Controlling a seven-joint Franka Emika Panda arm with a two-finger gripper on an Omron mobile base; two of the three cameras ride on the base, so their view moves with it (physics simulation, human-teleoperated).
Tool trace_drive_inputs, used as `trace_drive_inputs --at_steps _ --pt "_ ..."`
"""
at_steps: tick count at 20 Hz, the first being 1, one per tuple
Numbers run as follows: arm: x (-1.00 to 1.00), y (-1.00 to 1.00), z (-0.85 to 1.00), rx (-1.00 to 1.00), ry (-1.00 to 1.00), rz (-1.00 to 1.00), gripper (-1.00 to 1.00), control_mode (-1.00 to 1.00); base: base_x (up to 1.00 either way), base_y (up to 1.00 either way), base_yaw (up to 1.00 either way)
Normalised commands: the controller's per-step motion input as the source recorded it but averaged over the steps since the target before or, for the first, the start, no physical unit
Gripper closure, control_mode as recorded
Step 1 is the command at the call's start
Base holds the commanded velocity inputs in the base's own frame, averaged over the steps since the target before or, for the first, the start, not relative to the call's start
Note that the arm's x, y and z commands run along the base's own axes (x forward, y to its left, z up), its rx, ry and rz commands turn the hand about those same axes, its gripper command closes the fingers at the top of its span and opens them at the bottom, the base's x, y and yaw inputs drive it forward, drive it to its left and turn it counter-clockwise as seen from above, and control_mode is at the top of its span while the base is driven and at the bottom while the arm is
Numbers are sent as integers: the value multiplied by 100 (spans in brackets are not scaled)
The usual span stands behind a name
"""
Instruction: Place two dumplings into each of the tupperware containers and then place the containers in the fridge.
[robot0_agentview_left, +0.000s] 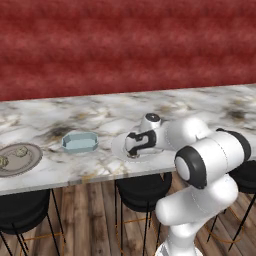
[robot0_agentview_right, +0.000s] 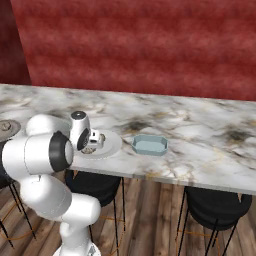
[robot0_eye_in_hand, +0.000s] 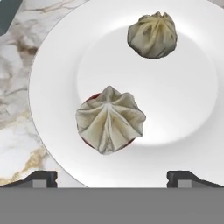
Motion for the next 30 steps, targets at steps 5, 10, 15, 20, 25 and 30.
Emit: trace_drive_inputs --at_steps 5,10,15,20,25,30 --pt "27 0 -21 0 0 0 -100 -100 0 0 0" --pt "25 0 -23 0 1 0 -100 -100 0 0 0" --pt "25 0 -16 0 1 1 -100 -100 0 0 0" --pt "20 2 -12 0 0 3 -100 -100 0 0 0" --pt "14 12 -17 0 1 5 100 -100 0 0 0" --pt "0 2 -2 0 3 3 100 -100 0 0 0"
